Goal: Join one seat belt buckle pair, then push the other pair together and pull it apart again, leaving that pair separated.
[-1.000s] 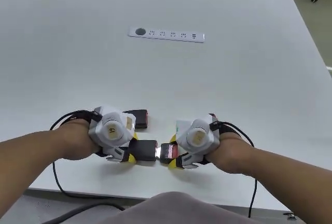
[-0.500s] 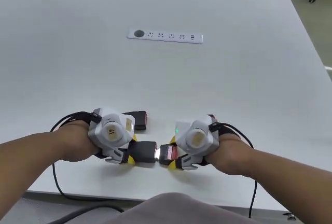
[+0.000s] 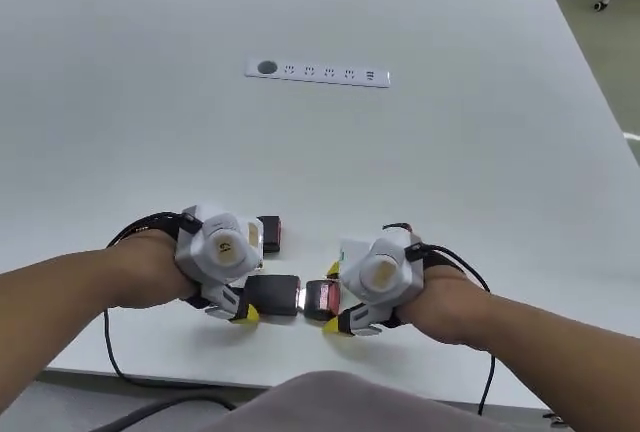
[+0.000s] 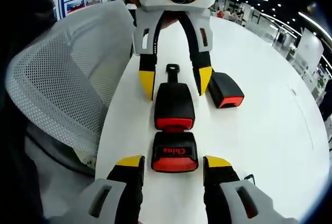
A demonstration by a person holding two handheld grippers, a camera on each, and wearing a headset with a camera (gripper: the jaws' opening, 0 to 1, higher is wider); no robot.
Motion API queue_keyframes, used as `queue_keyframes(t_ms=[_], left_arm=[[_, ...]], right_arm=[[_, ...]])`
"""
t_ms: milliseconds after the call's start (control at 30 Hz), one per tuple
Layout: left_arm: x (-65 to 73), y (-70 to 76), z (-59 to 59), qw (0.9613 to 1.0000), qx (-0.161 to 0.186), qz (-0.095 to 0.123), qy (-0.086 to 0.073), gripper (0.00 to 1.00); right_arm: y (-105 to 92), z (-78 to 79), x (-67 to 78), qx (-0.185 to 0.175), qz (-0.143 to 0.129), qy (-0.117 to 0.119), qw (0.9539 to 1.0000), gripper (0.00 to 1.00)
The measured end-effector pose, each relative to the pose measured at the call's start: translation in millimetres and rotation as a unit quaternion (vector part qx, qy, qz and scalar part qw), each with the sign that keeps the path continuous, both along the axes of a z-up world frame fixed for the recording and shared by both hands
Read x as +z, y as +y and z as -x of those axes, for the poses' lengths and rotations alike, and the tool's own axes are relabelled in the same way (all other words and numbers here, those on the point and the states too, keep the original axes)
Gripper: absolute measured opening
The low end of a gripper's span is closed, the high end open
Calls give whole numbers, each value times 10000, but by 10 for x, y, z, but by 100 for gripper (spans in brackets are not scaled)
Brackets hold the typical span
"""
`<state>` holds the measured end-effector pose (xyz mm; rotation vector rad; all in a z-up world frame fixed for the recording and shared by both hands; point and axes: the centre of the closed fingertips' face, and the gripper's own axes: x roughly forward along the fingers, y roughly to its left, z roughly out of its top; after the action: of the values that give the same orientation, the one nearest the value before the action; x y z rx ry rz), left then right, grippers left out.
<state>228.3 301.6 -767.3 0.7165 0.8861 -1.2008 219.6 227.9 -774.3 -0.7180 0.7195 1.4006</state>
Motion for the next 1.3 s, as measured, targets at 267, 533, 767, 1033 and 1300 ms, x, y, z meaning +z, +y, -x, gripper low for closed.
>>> queue_keyframes(t_ms=[267,533,767,1033,1300], left_arm=[[99,65,58,9998,-49,88,-149,45],[228,137,63,9989,225,220,-355,44],[272,285,11,9971,524,344,-437,45],[319,444,-113,9946,763,391,-591,45],[372,563,-289,9928,888,338,-726,44]], right_arm=[[-94,-44,118,-331,-220,20,9992,39],[-235,-29,126,-452,-236,-41,9987,37],[-458,-78,169,-688,-263,-115,9972,33],[-619,-240,267,-1221,-543,-68,9910,33],[-763,-340,243,-1440,-471,-174,9883,35]])
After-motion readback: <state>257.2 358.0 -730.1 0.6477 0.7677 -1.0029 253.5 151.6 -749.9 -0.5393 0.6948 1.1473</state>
